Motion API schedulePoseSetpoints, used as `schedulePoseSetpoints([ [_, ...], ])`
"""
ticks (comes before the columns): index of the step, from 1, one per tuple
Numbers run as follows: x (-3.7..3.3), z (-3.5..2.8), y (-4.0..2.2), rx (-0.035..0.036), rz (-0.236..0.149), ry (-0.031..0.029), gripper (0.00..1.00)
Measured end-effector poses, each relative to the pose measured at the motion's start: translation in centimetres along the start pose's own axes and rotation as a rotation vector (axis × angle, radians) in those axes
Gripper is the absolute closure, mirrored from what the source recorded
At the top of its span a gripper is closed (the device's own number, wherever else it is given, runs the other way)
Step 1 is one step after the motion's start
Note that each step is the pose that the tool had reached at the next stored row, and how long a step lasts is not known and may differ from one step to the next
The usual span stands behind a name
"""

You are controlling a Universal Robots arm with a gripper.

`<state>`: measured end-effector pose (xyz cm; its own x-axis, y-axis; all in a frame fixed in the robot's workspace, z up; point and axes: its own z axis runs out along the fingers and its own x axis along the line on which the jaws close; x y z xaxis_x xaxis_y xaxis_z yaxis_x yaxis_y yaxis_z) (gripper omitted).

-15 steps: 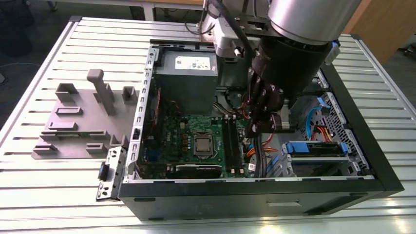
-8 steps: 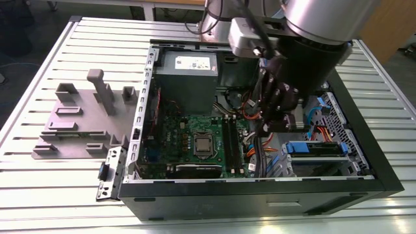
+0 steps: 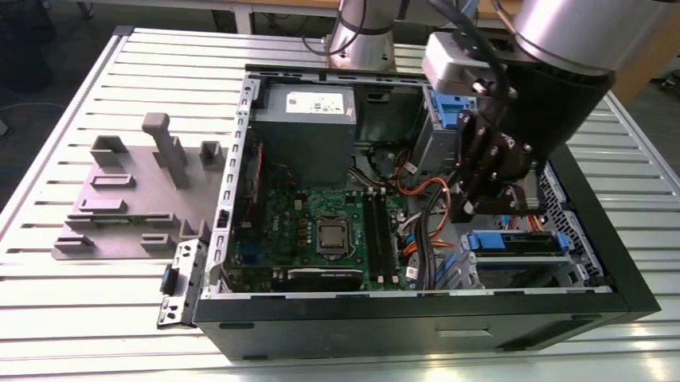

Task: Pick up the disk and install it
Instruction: 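Insert the second disk wire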

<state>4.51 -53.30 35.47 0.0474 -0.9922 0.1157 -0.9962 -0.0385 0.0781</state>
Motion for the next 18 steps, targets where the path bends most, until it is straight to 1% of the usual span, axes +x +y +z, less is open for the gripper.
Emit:
schedulePoseSetpoints([
  [9, -0.02, -0.24, -3.31, 0.0, 0.0, 0.0001, 0.89],
  [11, -0.03, -0.28, -3.95, 0.0001, 0.0, 0.0002, 0.89],
  [14, -0.05, -0.33, -4.56, 0.0001, 0.0, 0.0002, 0.89],
  [18, -0.07, -0.43, -4.65, 0.0, 0.0, 0.0003, 0.89],
])
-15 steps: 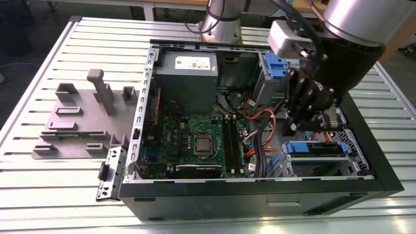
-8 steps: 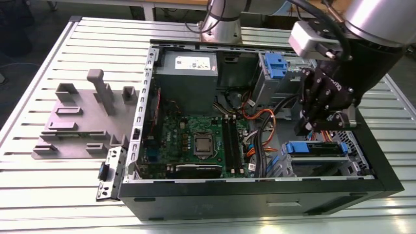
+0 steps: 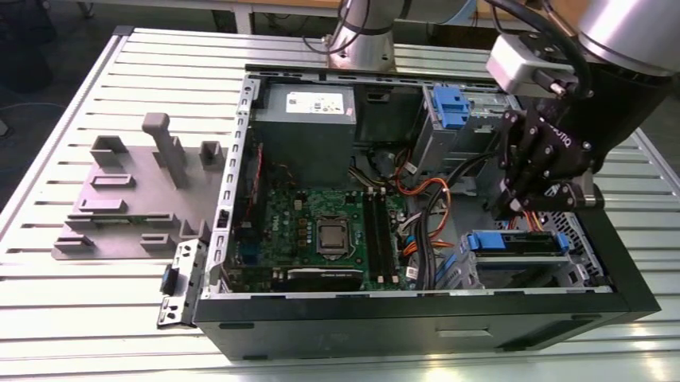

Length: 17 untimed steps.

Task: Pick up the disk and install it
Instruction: 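Insert the second disk wire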

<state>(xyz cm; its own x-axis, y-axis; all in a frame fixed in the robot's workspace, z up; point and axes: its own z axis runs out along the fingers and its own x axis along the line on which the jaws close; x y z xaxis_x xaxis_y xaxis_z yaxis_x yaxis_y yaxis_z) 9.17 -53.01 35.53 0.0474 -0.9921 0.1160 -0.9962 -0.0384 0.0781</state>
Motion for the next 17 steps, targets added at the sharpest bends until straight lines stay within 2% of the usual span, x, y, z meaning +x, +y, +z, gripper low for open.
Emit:
schedulePoseSetpoints([
  [8, -0.14, -0.57, 0.02, 0.0001, 0.0, -0.0004, 0.89],
  [17, -0.74, -1.31, -0.09, 0.0, 0.0, -0.0003, 0.89],
])
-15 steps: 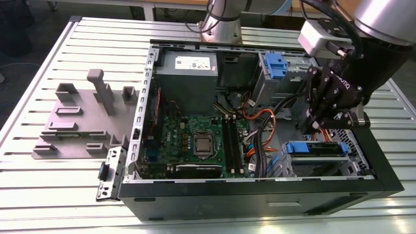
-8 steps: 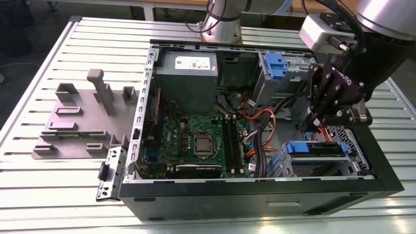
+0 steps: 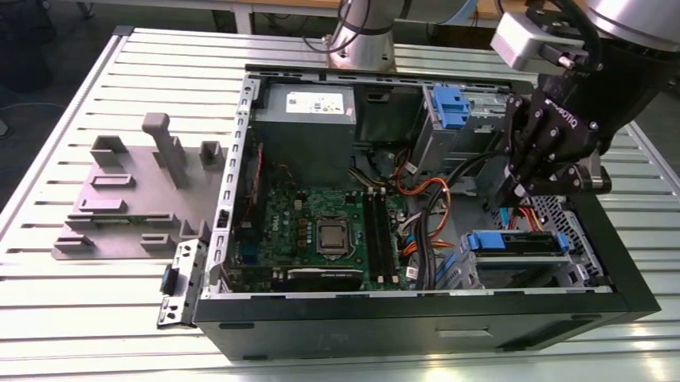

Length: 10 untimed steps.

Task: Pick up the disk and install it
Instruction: 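Insert the second disk wire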

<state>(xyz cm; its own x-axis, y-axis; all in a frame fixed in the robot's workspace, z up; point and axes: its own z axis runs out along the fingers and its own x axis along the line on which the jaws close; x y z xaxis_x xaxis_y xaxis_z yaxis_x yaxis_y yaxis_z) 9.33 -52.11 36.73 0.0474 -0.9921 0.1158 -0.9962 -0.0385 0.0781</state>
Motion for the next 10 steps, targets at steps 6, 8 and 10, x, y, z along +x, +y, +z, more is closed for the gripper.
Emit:
schedulePoseSetpoints([
  [6, -0.74, -0.23, -0.25, -0.0001, 0.0, 0.0011, 0.89],
  [8, -0.96, -0.26, -0.42, 0.0, 0.0, 0.0011, 0.89],
  [10, -1.18, -0.31, -0.61, 0.0, 0.0, 0.0012, 0.89],
])
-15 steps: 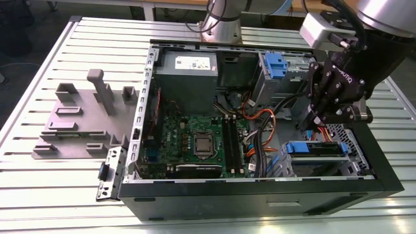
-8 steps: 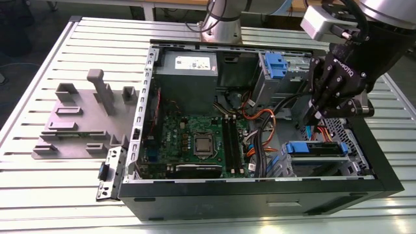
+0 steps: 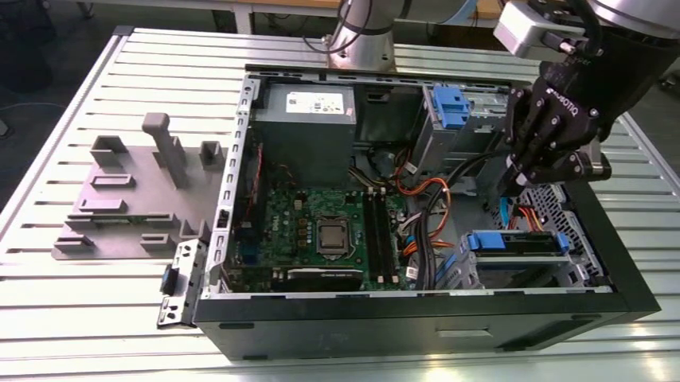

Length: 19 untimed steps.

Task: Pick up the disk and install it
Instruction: 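Insert the second disk wire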

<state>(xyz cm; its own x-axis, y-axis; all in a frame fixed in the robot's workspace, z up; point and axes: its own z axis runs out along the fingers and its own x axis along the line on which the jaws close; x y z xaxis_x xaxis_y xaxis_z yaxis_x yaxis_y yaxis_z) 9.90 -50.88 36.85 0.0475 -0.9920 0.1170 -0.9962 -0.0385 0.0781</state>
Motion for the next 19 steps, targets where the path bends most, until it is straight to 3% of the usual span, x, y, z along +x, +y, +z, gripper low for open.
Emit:
schedulePoseSetpoints([
  [19, -1.07, -1.17, -0.6, 0.0, 0.0, 0.0001, 0.89],
])
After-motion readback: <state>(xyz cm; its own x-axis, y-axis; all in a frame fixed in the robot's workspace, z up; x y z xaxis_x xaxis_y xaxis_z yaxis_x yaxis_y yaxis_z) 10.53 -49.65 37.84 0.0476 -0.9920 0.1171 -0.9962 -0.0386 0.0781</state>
